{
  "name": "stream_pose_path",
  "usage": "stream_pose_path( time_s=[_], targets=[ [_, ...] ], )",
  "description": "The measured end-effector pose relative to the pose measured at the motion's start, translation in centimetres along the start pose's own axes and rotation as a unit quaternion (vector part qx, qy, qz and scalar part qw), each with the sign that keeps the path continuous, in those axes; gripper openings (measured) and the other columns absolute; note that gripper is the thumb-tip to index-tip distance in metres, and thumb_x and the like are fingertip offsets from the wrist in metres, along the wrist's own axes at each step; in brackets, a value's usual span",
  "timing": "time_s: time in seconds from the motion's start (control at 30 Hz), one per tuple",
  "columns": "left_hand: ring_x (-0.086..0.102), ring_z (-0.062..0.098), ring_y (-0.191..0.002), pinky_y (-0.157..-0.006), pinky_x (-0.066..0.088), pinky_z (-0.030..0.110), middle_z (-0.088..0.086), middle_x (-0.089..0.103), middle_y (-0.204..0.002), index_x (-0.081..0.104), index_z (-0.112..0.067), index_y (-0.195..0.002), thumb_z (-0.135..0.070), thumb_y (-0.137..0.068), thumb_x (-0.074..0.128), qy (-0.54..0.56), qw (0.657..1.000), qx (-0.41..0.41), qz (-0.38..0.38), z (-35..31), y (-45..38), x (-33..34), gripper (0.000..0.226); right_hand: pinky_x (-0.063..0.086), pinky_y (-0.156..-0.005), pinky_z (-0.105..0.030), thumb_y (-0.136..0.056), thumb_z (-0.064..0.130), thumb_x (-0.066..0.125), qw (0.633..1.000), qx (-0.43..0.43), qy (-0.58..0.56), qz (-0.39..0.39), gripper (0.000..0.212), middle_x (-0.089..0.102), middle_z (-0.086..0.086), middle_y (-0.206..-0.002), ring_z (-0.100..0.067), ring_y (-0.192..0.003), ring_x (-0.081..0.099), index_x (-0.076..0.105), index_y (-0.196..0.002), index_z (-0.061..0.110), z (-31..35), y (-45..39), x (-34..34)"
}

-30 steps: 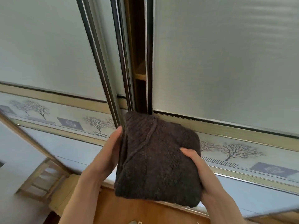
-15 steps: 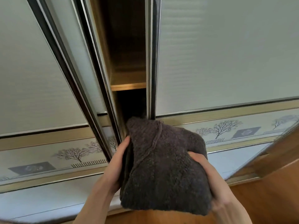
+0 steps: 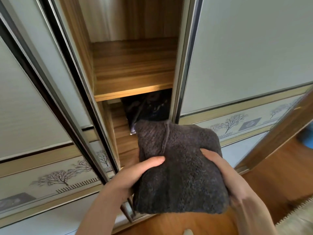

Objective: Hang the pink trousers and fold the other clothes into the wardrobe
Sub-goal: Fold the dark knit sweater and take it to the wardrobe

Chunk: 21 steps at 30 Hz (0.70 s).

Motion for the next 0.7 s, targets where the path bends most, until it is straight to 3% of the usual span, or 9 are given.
stream_pose_path(
  time_s=[0.07, 0.13, 0.23, 0.3, 0.4, 0.43, 0.47, 0.57, 0.7],
  targets=[
    [0.076, 0.027, -0.106, -0.099, 0.055, 0.045, 0.006, 0.079, -0.116, 0.064, -0.024, -0.132, -0.035, -0.057, 0.094, 0.031, 0.999, 0.025, -0.027, -0.4, 0.1, -0.7, 0.082, 0.057, -0.095, -0.036, -0.086, 0.056, 0.075, 0.995, -0.024, 0.098, 0.009, 0.050, 0.075, -0.004, -0.123, -0.024, -0.104, 0.074, 0.065, -0.126, 0.029, 0.7, -0.6, 1.3],
    [0.077, 0.030, -0.103, -0.097, 0.055, 0.045, 0.009, 0.079, -0.113, 0.066, -0.024, -0.126, -0.027, -0.064, 0.087, 0.074, 0.995, 0.043, -0.053, -0.9, -0.1, -1.4, 0.066, 0.056, -0.101, -0.039, -0.069, 0.077, 0.076, 0.978, -0.119, 0.171, -0.003, 0.078, 0.071, 0.009, -0.128, -0.010, -0.112, 0.071, 0.057, -0.135, 0.041, 0.6, -0.3, 1.5],
    [0.078, 0.025, -0.101, -0.087, 0.056, 0.042, 0.002, 0.080, -0.110, 0.062, -0.030, -0.128, -0.027, -0.065, 0.086, 0.098, 0.992, 0.062, -0.057, -1.7, -0.3, -1.9, 0.067, 0.049, -0.107, -0.034, -0.084, 0.066, 0.071, 0.889, -0.355, 0.249, -0.151, 0.081, 0.047, 0.018, -0.151, 0.000, -0.132, 0.051, 0.035, -0.152, 0.041, 2.4, -0.8, 2.7],
    [0.078, 0.019, -0.098, -0.080, 0.058, 0.038, -0.004, 0.080, -0.109, 0.059, -0.038, -0.128, -0.029, -0.064, 0.088, 0.095, 0.992, 0.068, -0.050, -2.1, -0.5, -1.5, 0.071, 0.040, -0.117, -0.045, -0.096, 0.047, 0.070, 0.755, -0.504, 0.306, -0.286, 0.075, 0.032, 0.006, -0.165, -0.014, -0.150, 0.036, 0.031, -0.158, 0.028, 4.4, -1.3, 3.6],
    [0.078, 0.019, -0.100, -0.084, 0.059, 0.041, -0.005, 0.078, -0.114, 0.058, -0.046, -0.124, -0.030, -0.063, 0.092, 0.111, 0.990, 0.077, -0.051, -2.3, -1.1, -1.1, 0.071, 0.028, -0.123, -0.056, -0.102, 0.027, 0.066, 0.457, -0.670, 0.452, -0.372, 0.058, 0.033, -0.012, -0.165, -0.034, -0.155, 0.026, 0.044, -0.155, 0.016, 6.9, -2.1, 4.4],
    [0.078, 0.021, -0.101, -0.087, 0.058, 0.043, -0.003, 0.078, -0.115, 0.058, -0.044, -0.126, -0.029, -0.062, 0.095, 0.120, 0.988, 0.075, -0.057, -2.4, -1.3, -1.1, 0.075, 0.026, -0.124, -0.057, -0.102, 0.024, 0.065, 0.393, -0.683, 0.493, -0.369, 0.055, 0.034, -0.010, -0.164, -0.034, -0.154, 0.026, 0.047, -0.154, 0.019, 7.8, -2.9, 4.4],
    [0.078, 0.022, -0.101, -0.088, 0.058, 0.044, -0.002, 0.079, -0.114, 0.057, -0.041, -0.131, -0.029, -0.062, 0.097, 0.130, 0.987, 0.072, -0.061, -2.5, -1.4, -1.0, 0.081, 0.023, -0.124, -0.058, -0.103, 0.022, 0.063, 0.361, -0.679, 0.528, -0.361, 0.054, 0.032, -0.009, -0.164, -0.033, -0.155, 0.025, 0.047, -0.155, 0.021, 8.6, -3.9, 4.2],
    [0.075, 0.025, -0.109, -0.088, 0.059, 0.045, 0.002, 0.071, -0.129, 0.046, -0.040, -0.148, -0.034, -0.061, 0.098, 0.146, 0.984, 0.066, -0.076, -3.2, -1.6, -0.7, 0.102, 0.015, -0.127, -0.057, -0.104, 0.017, 0.058, 0.379, -0.611, 0.603, -0.346, 0.060, 0.021, -0.009, -0.170, -0.031, -0.159, 0.015, 0.038, -0.160, 0.022, 10.2, -6.6, 1.9],
    [0.070, 0.027, -0.116, -0.099, 0.057, 0.052, 0.002, 0.065, -0.137, 0.043, -0.046, -0.148, -0.034, -0.066, 0.096, 0.137, 0.983, 0.092, -0.082, -4.2, -1.7, -0.1, 0.098, 0.016, -0.127, -0.053, -0.104, 0.016, 0.058, 0.393, -0.603, 0.608, -0.335, 0.061, 0.014, -0.009, -0.172, -0.033, -0.160, 0.009, 0.036, -0.161, 0.019, 11.0, -8.3, -0.8]
  ],
)
Point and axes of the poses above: each hand's wrist, its own y-axis away from the middle knuckle, its own x-axis out of the palm, z = x × y, the point moved 1 cm from there along -y, towards the middle knuckle
